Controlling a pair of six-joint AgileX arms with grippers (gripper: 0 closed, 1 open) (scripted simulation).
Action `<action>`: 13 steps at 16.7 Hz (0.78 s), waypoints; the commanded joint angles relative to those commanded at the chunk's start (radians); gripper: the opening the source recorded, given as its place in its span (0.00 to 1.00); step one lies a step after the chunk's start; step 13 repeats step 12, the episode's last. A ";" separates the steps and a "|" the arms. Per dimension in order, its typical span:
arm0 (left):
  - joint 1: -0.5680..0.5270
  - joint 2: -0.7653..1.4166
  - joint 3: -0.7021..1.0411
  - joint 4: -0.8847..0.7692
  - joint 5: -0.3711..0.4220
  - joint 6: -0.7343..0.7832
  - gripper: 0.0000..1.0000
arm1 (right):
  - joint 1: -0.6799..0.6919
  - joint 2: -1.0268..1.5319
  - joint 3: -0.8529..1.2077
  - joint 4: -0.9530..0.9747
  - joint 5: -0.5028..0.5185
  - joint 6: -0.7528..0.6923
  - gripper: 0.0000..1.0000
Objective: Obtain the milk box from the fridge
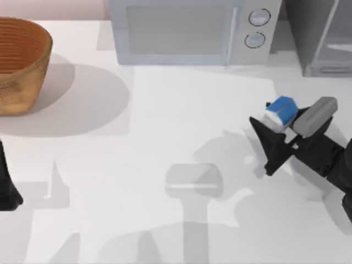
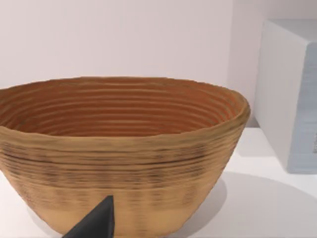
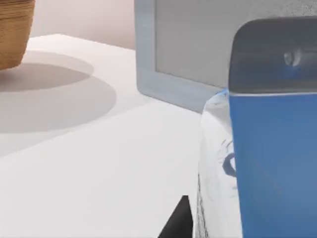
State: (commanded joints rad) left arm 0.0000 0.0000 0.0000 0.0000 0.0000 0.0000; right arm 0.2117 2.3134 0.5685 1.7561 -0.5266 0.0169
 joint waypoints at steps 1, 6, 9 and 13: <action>0.000 0.000 0.000 0.000 0.000 0.000 1.00 | 0.000 0.000 0.000 0.000 0.000 0.000 0.60; 0.000 0.000 0.000 0.000 0.000 0.000 1.00 | 0.000 0.000 0.000 0.000 0.000 0.000 0.98; 0.000 0.000 0.000 0.000 0.000 0.000 1.00 | 0.000 0.000 0.000 0.000 0.000 0.000 1.00; 0.000 0.000 0.000 0.000 0.000 0.000 1.00 | 0.000 0.000 0.000 0.000 0.000 0.000 1.00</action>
